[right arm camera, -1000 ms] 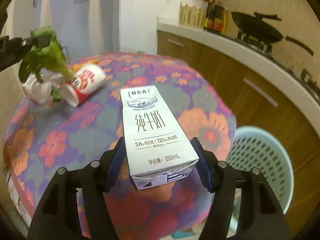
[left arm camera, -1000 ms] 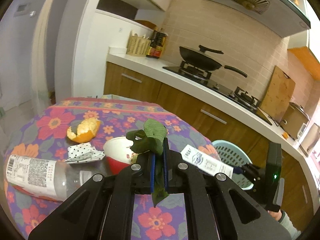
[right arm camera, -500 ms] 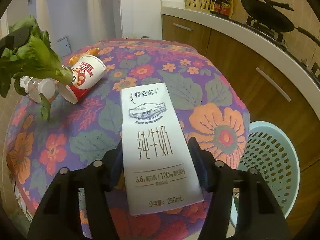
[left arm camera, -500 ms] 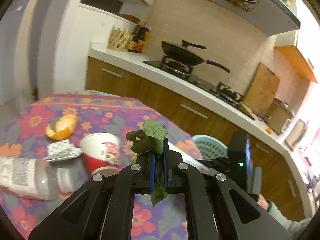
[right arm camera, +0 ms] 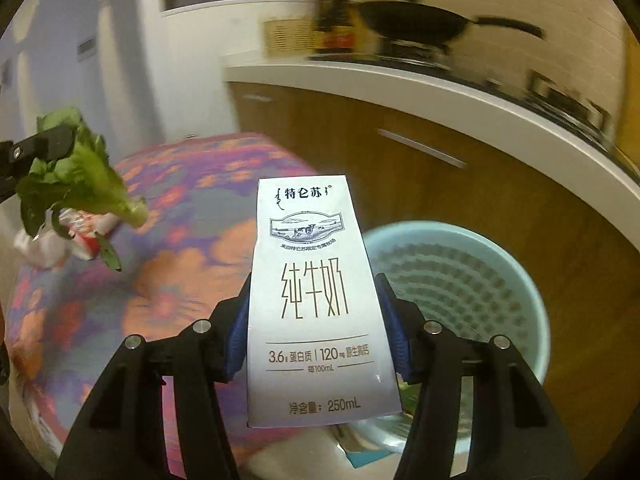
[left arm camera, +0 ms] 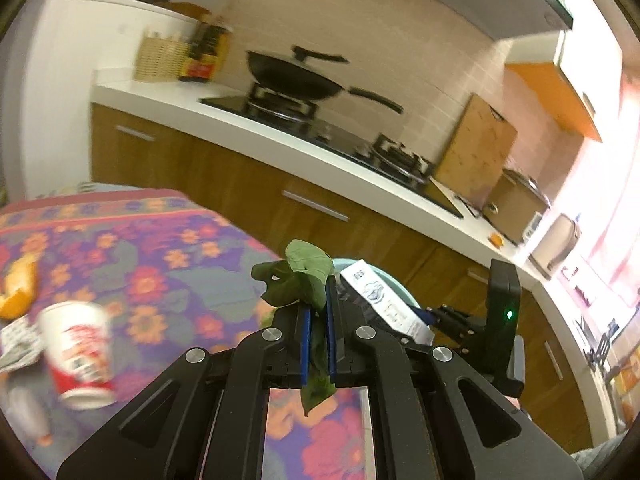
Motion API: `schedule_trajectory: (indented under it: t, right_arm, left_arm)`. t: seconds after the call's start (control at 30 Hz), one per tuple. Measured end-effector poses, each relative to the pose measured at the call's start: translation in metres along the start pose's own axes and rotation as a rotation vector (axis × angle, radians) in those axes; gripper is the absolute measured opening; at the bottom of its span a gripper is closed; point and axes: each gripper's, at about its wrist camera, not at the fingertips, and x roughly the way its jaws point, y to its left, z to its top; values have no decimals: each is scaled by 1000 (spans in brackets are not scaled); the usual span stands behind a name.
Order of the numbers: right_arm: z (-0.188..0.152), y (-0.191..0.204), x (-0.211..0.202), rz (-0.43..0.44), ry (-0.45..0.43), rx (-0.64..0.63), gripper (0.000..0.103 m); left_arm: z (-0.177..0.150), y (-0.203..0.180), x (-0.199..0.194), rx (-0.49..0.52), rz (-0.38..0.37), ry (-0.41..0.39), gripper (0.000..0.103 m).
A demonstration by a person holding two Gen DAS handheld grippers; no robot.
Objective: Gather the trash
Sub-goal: 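Carry the milk carton and greens over the blue basket and open both tools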
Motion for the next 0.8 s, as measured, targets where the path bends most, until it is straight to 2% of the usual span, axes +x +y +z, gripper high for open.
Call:
schedule_trajectory:
  t: [0.1, 0.3, 0.47, 0.7, 0.77, 0.8]
  right_arm:
    - [-12, -33, 5, -48, 21, 60, 53]
    - [-34, -81, 25, -96, 92, 180, 53]
    - [-49, -104, 40, -122, 131, 240, 53]
    - [-54, -123, 49, -125, 147, 288, 53]
    - [-54, -125, 50, -131, 148, 295, 54]
    - [-55, -126, 50, -137, 148, 297, 54]
  left_arm:
    - [1, -23, 42, 57, 7, 50, 4]
    - [-4, -61, 113, 119, -39, 151, 4]
    - [-14, -88, 164, 199, -7, 231, 4]
    - [-24, -99, 203, 250, 59, 279, 6]
    - [-24, -102, 208, 258, 73, 284, 10]
    - [-24, -103, 210, 265, 76, 286, 19]
